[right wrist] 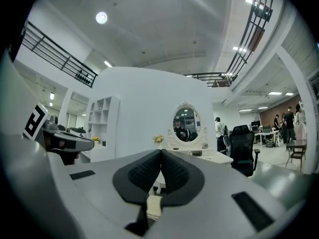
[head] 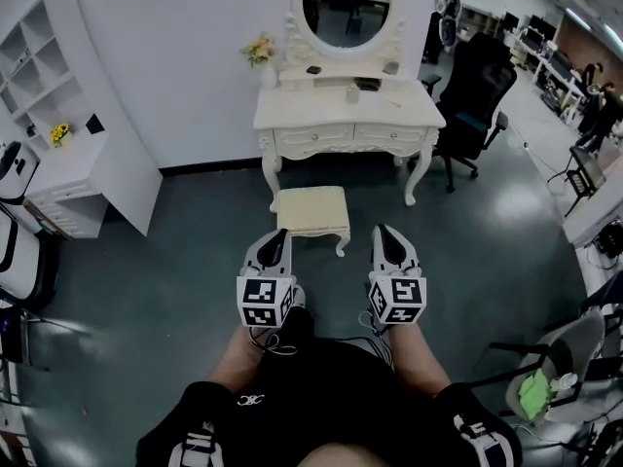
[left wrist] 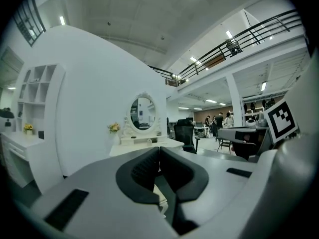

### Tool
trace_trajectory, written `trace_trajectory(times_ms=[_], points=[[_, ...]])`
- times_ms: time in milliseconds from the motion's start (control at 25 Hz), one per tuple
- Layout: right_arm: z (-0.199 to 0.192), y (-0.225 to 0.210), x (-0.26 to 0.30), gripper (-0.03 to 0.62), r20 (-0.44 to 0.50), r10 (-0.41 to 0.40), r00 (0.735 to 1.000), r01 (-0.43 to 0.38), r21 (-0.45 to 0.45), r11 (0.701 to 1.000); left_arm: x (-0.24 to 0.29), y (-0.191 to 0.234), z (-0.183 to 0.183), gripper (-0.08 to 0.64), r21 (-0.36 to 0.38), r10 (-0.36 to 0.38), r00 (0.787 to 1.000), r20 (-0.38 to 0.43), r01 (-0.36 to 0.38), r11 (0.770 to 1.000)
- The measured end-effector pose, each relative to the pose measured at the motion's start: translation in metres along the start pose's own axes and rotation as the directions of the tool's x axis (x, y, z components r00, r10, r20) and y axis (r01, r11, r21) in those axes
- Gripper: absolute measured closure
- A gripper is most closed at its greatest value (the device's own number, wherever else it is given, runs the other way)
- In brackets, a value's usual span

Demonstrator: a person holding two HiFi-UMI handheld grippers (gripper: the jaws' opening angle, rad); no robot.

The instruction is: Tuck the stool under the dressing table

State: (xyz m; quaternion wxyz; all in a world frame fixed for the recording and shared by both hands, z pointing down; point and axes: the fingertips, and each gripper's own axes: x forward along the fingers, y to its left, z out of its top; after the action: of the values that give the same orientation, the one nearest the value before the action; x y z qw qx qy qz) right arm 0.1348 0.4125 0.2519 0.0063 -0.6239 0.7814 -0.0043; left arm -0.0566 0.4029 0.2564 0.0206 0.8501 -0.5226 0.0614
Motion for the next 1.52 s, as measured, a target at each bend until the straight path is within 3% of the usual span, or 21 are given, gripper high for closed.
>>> trace_trajectory(times_ms=[320,720,1080,1520], points=[[-0.009,-0.013,0.083,0.575,-0.024,-0.024,0.999,0.024,-0.010,1.000,0.079,0.052,0.002,0.540,0.003,-0.004,1.000,0.001,0.004,1.000],[0.002,0.001,0.249,0.575,-0.074,-0.031,0.997,0.028,-0.043,0.999,0.201,0.163,0.027,0.540,-0.047,-0.048,0.999,0.000,0.048,0.998],[0.016,-0.012,0.380,0.575,-0.069,-0.128,0.989,0.124,-0.069,0.990,0.316,0.246,0.040,0.540,-0.056,-0.133,0.991,-0.001,0.132,0.990],[0.001,-0.025,0.459,0.575,-0.120,-0.180,0.976,0.172,-0.070,0.983,0.392,0.285,0.024,0.540,-0.096,-0.197,0.979,-0.043,0.192,0.977]])
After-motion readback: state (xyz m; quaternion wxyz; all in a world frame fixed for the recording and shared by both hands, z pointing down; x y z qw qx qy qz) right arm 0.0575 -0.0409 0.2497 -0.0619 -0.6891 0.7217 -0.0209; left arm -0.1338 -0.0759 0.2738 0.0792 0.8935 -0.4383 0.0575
